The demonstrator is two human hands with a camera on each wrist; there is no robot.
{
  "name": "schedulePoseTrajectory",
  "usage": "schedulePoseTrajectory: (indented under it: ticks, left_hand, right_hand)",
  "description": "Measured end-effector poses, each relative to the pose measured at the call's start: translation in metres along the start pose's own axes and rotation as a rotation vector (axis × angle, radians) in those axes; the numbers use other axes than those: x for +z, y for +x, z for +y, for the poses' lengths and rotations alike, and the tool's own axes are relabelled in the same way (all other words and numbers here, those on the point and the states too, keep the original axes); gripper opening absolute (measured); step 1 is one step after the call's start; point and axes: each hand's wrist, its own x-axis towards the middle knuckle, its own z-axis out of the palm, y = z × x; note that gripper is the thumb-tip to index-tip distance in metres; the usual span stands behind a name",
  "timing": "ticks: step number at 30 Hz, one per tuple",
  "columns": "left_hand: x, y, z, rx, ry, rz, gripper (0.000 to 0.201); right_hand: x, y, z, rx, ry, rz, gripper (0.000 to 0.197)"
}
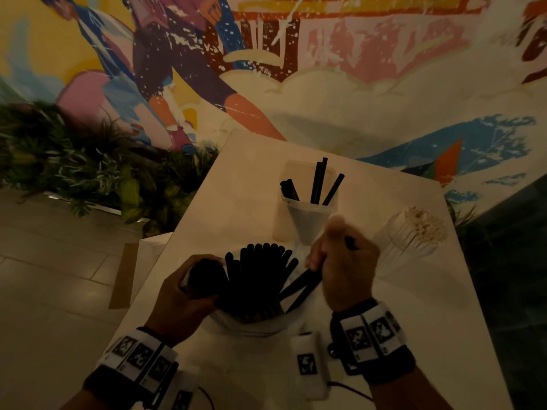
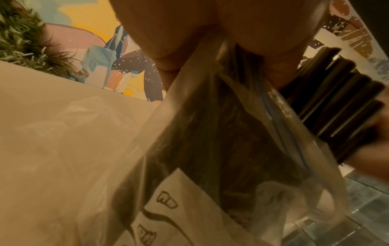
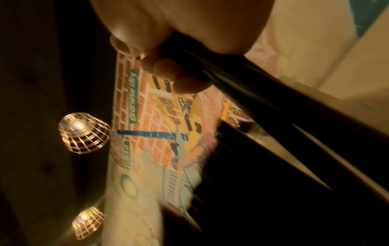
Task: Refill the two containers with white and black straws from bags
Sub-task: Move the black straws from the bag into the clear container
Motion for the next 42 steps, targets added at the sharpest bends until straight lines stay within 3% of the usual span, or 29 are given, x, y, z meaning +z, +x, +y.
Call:
schedulePoseTrajectory:
  ticks: [5,9,11,13,14,16,26,29,32,34,36,38,40,42]
  left_hand:
    - [0.001,0.0,0.001,0.027,-0.025,-0.004,0.041]
    - [0.001,0.001,0.002,0.034,-0.041,-0.011,0.042]
    - [0.001,0.0,0.002,0.033,-0.046,-0.001,0.041]
    - [0.002,0.0,0.003,0.03,-0.052,0.004,0.04]
    - [0.002,0.0,0.003,0.029,-0.051,0.003,0.04]
    - [0.002,-0.001,0.003,0.028,-0.042,0.007,0.041]
    - [0.001,-0.002,0.003,0.022,-0.042,0.025,0.041]
    - [0.001,-0.001,0.003,0.028,-0.036,0.017,0.04]
    - [0.001,0.0,0.004,0.02,-0.062,0.01,0.04]
    - [0.001,0.0,0.004,0.017,-0.063,0.011,0.041]
    - [0.001,0.0,0.005,0.014,-0.056,0.013,0.041]
    - [0.0,0.0,0.005,0.013,-0.046,0.012,0.041]
    - [0.0,0.0,0.004,0.008,-0.039,0.013,0.042]
    - [0.0,0.0,0.003,0.007,-0.036,0.02,0.043]
  right_hand:
    - [-0.001,0.024,-0.077,-0.128,0.1,-0.034,0.065]
    - [-0.011,0.057,-0.124,-0.294,0.195,0.114,0.062]
    - [-0.016,0.078,-0.135,-0.32,0.009,0.128,0.059]
    - [-0.009,0.093,-0.133,-0.405,0.188,0.057,0.048]
    - [-0.005,0.099,-0.127,-0.475,0.28,0.088,0.045]
    - [0.005,0.114,-0.107,-0.522,0.266,0.107,0.043]
    - [-0.005,0.175,0.005,-0.153,-0.298,0.35,0.052]
    - [-0.014,0.186,0.023,-0.096,-0.574,0.295,0.066]
    - [-0.021,0.189,0.039,-0.04,-0.862,0.194,0.056]
    - [-0.025,0.187,0.048,0.155,-1.1,0.06,0.06]
    - [-0.028,0.183,0.052,0.315,-1.195,-0.046,0.073]
    - [-0.028,0.177,0.044,0.303,-1.165,-0.049,0.087]
    - [-0.028,0.169,0.031,0.162,-1.009,0.045,0.096]
    - [-0.029,0.154,0.013,-0.018,-0.774,0.177,0.086]
